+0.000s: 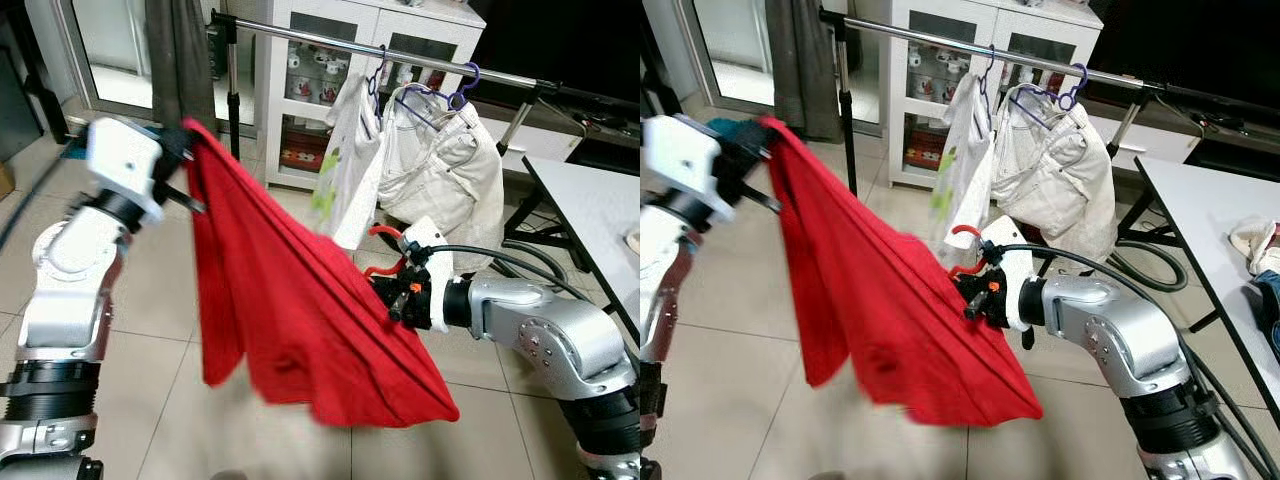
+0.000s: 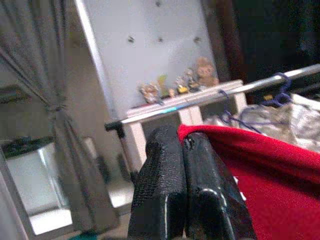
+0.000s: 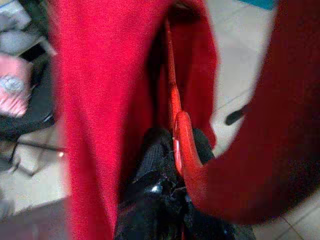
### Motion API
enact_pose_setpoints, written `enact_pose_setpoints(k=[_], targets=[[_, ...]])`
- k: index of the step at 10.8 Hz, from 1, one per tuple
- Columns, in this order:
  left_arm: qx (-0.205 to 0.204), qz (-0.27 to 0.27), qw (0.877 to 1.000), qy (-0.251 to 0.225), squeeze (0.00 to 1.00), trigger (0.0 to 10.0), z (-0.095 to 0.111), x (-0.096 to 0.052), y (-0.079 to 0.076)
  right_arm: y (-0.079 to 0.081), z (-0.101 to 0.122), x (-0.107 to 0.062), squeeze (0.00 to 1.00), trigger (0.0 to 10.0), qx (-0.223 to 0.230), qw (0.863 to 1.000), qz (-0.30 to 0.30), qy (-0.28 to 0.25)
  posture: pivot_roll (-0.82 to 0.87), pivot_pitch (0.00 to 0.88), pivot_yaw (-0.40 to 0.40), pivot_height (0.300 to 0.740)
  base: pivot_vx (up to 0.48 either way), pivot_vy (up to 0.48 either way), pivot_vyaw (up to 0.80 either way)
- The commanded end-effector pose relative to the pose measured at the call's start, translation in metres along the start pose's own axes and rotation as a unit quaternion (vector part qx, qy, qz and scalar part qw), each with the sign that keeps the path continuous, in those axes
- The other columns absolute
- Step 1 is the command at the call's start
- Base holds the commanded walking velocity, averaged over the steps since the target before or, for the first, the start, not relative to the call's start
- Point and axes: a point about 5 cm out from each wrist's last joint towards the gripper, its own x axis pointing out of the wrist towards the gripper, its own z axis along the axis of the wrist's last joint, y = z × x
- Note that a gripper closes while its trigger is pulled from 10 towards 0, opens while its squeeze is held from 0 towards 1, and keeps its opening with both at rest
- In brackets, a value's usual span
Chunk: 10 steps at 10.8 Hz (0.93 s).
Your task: Hang hanger
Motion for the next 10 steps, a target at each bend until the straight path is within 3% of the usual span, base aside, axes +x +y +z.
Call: enact_pose_setpoints(k=[1, 4, 7, 10], targets=[[-0.004, -0.006, 0.999, -0.034, 0.0, 0.0, 0.011, 0.001, -0.004, -0.016, 0.006, -0.009, 0.0, 10.0, 0.009, 0.998, -0.055, -0.027, 0.07, 0.0, -0.135, 0.74, 0.0, 0.0, 0.0], [-0.03, -0.118, 0.992, -0.011, 0.0, 0.0, -0.008, -0.024, -0.062, -0.038, 0.045, -0.017, 0.0, 10.0, 0.074, 0.975, -0.123, -0.169, 0.07, 0.0, -0.129, 0.74, 0.0, 0.0, 0.0], [-0.02, -0.153, 0.987, 0.049, 0.0, 0.0, -0.031, -0.041, -0.076, -0.039, 0.064, -0.019, 0.0, 10.0, 0.107, 0.96, -0.117, -0.229, 0.07, 0.0, -0.135, 0.74, 0.0, 0.0, 0.0], [-0.011, -0.17, 0.981, 0.097, 0.0, 0.0, -0.047, -0.05, -0.081, -0.036, 0.073, -0.02, 0.0, 10.0, 0.11, 0.957, -0.103, -0.248, 0.07, 0.0, -0.133, 0.74, 0.0, 0.0, 0.0]])
